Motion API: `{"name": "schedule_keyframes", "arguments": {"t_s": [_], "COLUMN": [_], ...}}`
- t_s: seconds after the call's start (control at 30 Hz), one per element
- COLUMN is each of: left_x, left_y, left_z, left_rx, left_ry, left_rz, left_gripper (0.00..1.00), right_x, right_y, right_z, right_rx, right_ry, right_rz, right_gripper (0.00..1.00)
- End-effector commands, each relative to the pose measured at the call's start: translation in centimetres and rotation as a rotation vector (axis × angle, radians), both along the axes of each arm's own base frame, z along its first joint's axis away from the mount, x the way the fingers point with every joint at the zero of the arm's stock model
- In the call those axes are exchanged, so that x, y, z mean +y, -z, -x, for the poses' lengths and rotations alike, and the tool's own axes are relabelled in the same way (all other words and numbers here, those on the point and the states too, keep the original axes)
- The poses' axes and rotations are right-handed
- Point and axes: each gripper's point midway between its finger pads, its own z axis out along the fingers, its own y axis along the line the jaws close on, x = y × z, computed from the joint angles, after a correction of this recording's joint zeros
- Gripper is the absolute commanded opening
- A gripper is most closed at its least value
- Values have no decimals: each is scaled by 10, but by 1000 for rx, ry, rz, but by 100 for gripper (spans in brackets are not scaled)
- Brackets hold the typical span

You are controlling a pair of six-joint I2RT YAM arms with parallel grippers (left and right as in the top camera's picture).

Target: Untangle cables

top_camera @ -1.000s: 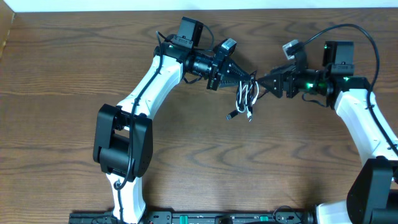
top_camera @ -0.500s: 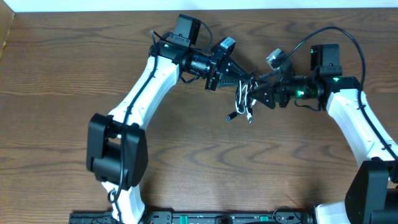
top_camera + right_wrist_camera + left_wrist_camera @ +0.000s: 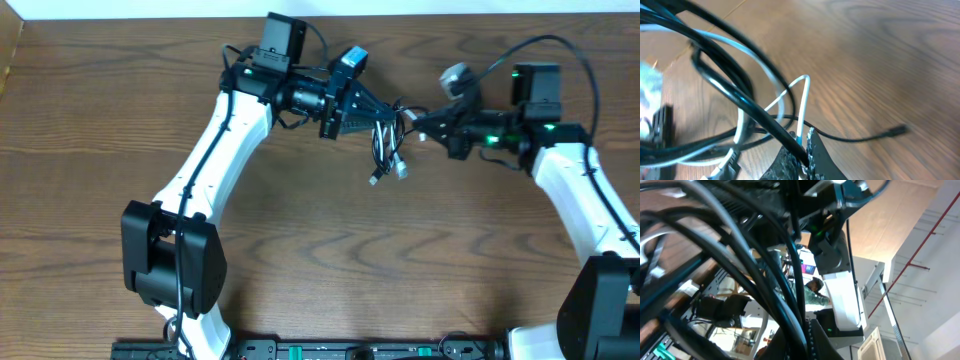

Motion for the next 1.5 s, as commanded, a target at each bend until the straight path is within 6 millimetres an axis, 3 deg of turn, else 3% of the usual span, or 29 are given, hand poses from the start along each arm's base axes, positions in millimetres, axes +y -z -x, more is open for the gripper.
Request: {"name": "schedule_keyframes", "arguments": {"t_s": [0.0,0.1,0.23,0.4,0.47,0.63,0.73,0.8,0.97,1.2,1.37,1.47], "left_x": [8,8,8,8,8,8,6,4,1,1,14,21], "left_y": [-18,-18,-18,-19,-19,-20,-25,-32,-50,-78,-82,-82], "left_z": [5,5,6,6,6,5,0,-6,-16,-29,-58,-61], "left_rx": [-42,-57,-56,-60,-80,-122,-183,-280,-515,-793,-811,-809], "left_ry": [5,6,7,7,8,9,9,10,12,-16,-147,-157], "left_rz": [40,44,44,45,51,62,81,110,182,253,199,195], "left_gripper": [7,8,7,7,8,7,7,7,7,7,7,8], "right_x": [-27,-58,-95,-123,-126,-112,-96,-77,-35,3,33,35], "right_y": [-9,0,28,64,73,88,108,130,153,158,152,141], "right_z": [-6,-19,-28,-21,-19,-17,-13,-3,29,75,102,104], "right_rx": [100,217,414,565,594,641,705,773,859,902,887,829], "right_ry": [125,306,603,871,920,904,882,830,628,441,272,221], "right_rz": [-66,-70,-22,108,135,152,172,218,301,436,471,475], "right_gripper": [1,1,1,1,1,1,1,1,1,1,1,1]}}
